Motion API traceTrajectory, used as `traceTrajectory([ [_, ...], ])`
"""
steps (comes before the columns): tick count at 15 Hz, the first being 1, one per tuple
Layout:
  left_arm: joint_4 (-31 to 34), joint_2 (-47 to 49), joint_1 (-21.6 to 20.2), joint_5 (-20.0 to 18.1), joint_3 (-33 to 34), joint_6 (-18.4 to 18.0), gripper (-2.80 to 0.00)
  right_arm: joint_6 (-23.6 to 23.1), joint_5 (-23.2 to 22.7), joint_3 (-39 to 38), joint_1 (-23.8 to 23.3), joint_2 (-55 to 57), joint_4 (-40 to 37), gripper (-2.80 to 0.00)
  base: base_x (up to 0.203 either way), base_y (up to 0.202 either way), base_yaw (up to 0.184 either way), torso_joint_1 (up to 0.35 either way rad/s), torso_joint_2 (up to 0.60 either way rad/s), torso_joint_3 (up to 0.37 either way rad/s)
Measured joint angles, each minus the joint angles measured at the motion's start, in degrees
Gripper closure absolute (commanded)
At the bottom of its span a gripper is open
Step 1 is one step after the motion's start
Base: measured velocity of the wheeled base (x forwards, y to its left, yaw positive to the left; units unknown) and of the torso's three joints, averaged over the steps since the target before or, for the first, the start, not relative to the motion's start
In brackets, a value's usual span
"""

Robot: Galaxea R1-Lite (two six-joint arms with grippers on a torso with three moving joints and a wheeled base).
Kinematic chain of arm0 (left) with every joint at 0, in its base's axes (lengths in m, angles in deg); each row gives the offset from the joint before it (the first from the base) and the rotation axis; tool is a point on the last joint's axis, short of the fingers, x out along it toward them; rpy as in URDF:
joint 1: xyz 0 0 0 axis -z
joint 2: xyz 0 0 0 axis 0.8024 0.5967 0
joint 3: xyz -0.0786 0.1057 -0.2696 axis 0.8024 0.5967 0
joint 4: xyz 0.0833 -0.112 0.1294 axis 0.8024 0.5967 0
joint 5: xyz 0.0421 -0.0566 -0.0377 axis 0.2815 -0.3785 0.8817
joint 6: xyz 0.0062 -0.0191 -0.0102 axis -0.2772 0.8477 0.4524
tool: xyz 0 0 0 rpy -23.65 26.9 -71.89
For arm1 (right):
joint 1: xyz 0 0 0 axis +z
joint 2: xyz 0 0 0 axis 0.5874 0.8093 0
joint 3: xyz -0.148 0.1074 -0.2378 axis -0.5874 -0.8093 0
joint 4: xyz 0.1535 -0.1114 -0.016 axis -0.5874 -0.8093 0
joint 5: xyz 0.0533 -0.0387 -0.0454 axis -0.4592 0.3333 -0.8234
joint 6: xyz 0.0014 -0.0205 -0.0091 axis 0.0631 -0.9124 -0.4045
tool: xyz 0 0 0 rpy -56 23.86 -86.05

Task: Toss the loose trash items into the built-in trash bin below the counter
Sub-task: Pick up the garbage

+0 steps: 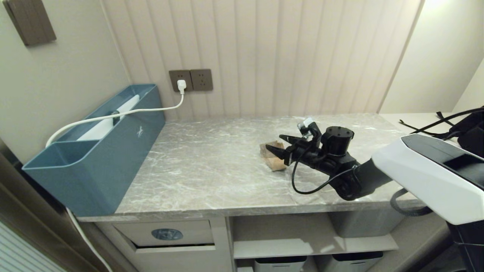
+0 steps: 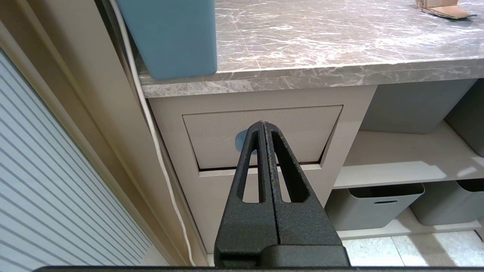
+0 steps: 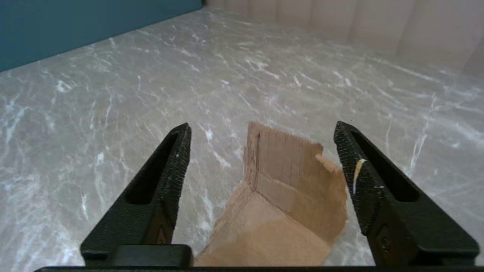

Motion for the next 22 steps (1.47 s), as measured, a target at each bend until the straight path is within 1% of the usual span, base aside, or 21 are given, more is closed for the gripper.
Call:
traceTrajectory([
  [5, 0.0, 0.0, 0.0, 0.0, 0.0, 0.0, 0.0, 0.3, 0.3, 2.0, -0.2, 3.1, -0.2, -2.8, 0.0, 0.0, 0.0, 0.0, 0.0, 0.0],
  [10, 0.0, 0.0, 0.0, 0.0, 0.0, 0.0, 0.0, 0.2, 0.5, 5.8, -0.4, 5.2, -3.5, -2.8, 0.0, 0.0, 0.0, 0.0, 0.0, 0.0],
  [16, 0.0, 0.0, 0.0, 0.0, 0.0, 0.0, 0.0, -0.4, 0.6, 7.8, -0.7, 5.7, -3.4, -2.8, 0.0, 0.0, 0.0, 0.0, 0.0, 0.0],
  [22, 0.0, 0.0, 0.0, 0.0, 0.0, 0.0, 0.0, -0.4, 0.7, 7.3, -0.8, 4.8, -1.1, -2.8, 0.0, 0.0, 0.0, 0.0, 0.0, 0.0],
])
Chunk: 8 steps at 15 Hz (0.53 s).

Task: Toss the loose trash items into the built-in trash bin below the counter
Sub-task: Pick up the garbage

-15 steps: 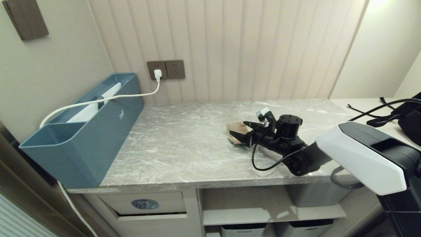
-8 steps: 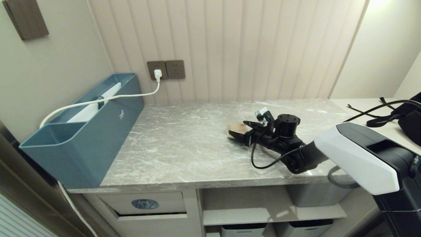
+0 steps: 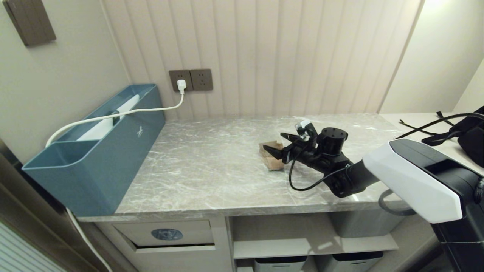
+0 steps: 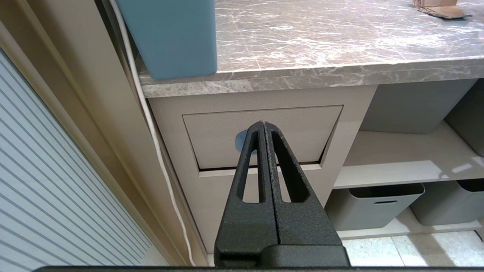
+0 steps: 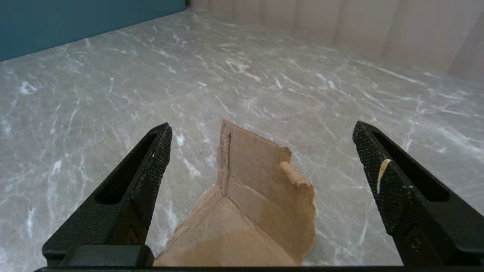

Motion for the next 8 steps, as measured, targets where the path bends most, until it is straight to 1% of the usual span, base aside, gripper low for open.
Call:
traceTrajectory([
  [4, 0.0, 0.0, 0.0, 0.0, 0.0, 0.0, 0.0, 0.2, 0.1, -2.6, 0.1, -0.6, 0.0, -2.8, 0.0, 0.0, 0.0, 0.0, 0.0, 0.0],
  [8, 0.0, 0.0, 0.0, 0.0, 0.0, 0.0, 0.0, 0.3, 0.3, -2.8, 0.0, 0.2, 0.1, -2.8, 0.0, 0.0, 0.0, 0.0, 0.0, 0.0],
])
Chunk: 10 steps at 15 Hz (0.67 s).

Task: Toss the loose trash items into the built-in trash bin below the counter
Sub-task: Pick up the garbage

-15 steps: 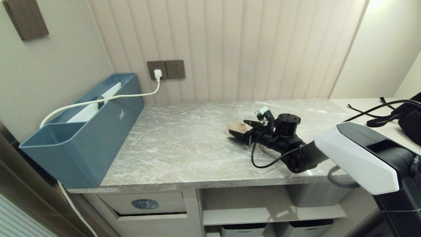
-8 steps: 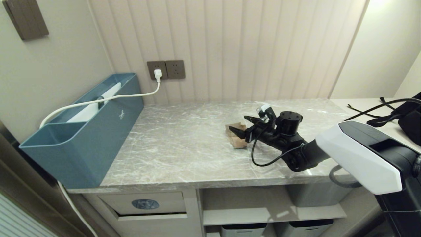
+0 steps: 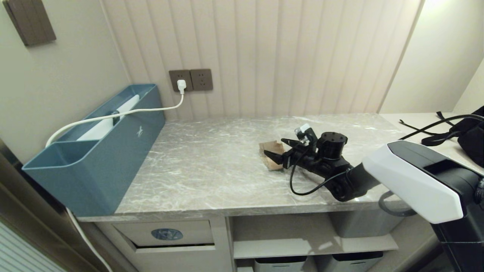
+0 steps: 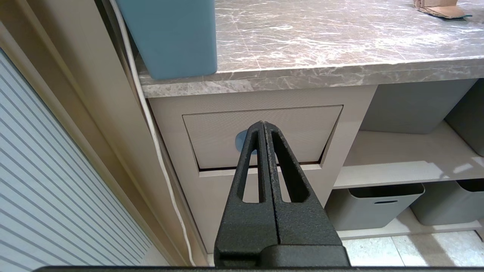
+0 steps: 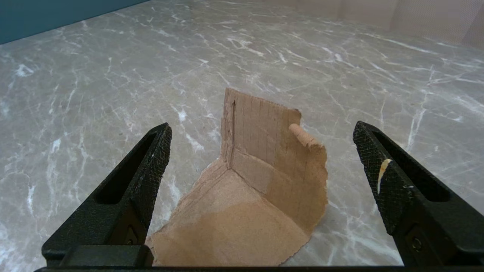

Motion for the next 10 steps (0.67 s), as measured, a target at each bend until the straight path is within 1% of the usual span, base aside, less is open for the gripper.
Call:
traceTrajectory([
  [2, 0.0, 0.0, 0.0, 0.0, 0.0, 0.0, 0.0, 0.2, 0.8, 0.1, -0.3, 0.6, 0.0, -2.8, 0.0, 0.0, 0.0, 0.0, 0.0, 0.0],
  [5, 0.0, 0.0, 0.0, 0.0, 0.0, 0.0, 0.0, 0.0, 0.8, 0.8, -1.0, 1.7, 0.0, -2.8, 0.0, 0.0, 0.0, 0.0, 0.0, 0.0],
  [6, 0.0, 0.0, 0.0, 0.0, 0.0, 0.0, 0.0, 0.0, 0.7, 1.0, -1.2, 2.0, 0.0, 0.0, 0.0, 0.0, 0.0, 0.0, 0.0, 0.0],
  [10, 0.0, 0.0, 0.0, 0.0, 0.0, 0.0, 0.0, 0.0, 0.2, 1.5, -1.4, 2.5, -0.1, 0.0, 0.0, 0.0, 0.0, 0.0, 0.0, 0.0],
])
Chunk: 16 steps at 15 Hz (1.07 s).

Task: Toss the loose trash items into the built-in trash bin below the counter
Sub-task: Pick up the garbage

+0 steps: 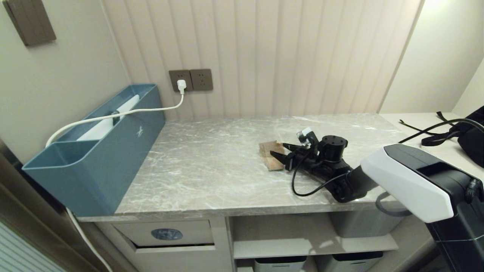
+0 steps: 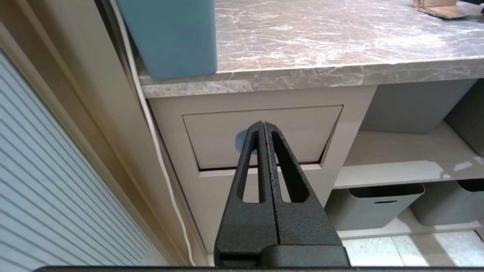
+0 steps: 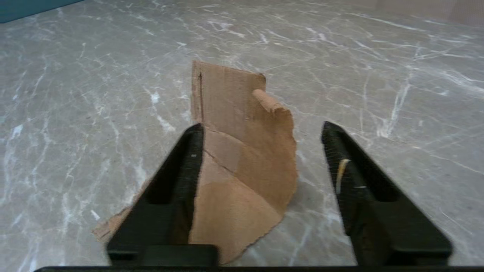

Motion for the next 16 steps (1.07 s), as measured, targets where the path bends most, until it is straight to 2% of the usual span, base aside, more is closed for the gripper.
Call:
traceTrajectory([
  [11, 0.0, 0.0, 0.0, 0.0, 0.0, 0.0, 0.0, 0.2, -0.9, 0.1, 2.6, -2.1, -0.2, 0.0, 0.0, 0.0, 0.0, 0.0, 0.0, 0.0],
  [13, 0.0, 0.0, 0.0, 0.0, 0.0, 0.0, 0.0, 1.8, -1.0, -2.3, 2.7, -6.4, -0.5, 0.0, 0.0, 0.0, 0.0, 0.0, 0.0, 0.0],
  [16, 0.0, 0.0, 0.0, 0.0, 0.0, 0.0, 0.0, 6.3, 0.7, -10.5, 5.1, -15.9, -0.4, 0.0, 0.0, 0.0, 0.0, 0.0, 0.0, 0.0],
])
